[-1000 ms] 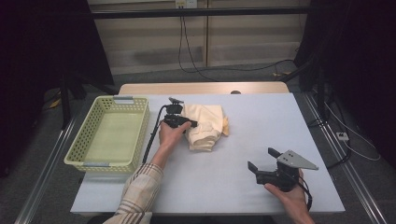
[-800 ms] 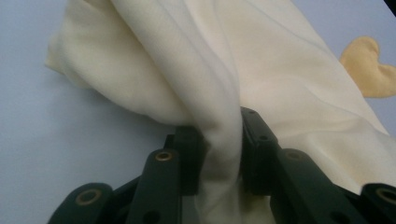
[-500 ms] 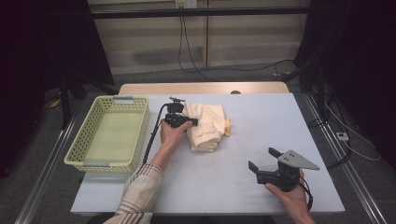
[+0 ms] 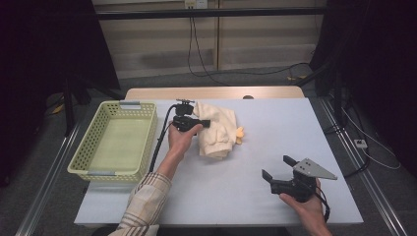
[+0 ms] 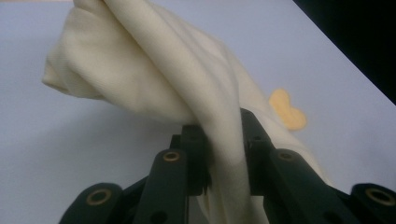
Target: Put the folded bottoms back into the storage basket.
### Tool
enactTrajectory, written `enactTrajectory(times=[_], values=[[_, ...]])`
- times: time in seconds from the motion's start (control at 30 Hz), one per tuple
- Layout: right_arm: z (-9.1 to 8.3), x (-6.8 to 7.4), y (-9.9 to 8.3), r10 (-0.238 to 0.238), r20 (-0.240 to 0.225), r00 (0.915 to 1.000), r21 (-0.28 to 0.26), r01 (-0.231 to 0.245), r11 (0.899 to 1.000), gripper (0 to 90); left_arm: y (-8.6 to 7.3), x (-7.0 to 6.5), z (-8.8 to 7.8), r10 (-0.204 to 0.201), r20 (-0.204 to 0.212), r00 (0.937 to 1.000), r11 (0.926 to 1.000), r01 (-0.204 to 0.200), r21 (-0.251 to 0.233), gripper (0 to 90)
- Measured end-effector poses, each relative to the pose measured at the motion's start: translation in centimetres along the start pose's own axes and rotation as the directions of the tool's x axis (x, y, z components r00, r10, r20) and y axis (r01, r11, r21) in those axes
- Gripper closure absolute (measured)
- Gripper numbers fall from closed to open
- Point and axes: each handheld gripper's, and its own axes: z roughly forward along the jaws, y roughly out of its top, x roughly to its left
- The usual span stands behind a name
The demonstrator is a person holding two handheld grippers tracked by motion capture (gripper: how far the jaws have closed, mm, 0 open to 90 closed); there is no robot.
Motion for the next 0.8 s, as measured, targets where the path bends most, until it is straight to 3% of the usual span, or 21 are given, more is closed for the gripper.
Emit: enactTrajectory(times=[0.07, 0.4, 0.8], values=[[0.0, 0.0, 0.0, 0.0, 0.001, 1.0, 0.0, 0.0, 1.0, 6.8, 0.2, 0.0, -0.3, -0.017, 0.01, 0.9998, 0.9998, 0.017, -0.009, 76.1], [-0.1, 0.0, 0.0, 0.001, 0.001, 1.0, 0.0, -0.001, 1.0, 6.8, 1.1, -1.0, -2.1, 0.072, -0.019, 0.9972, 0.997, -0.073, -0.028, 76.3], [-0.1, 0.0, 0.0, 0.0, 0.002, 1.0, -0.003, 0.0, 1.0, 6.8, 1.8, -2.3, -4.9, 0.181, -0.035, 0.9829, 0.9801, -0.183, -0.078, 76.5]])
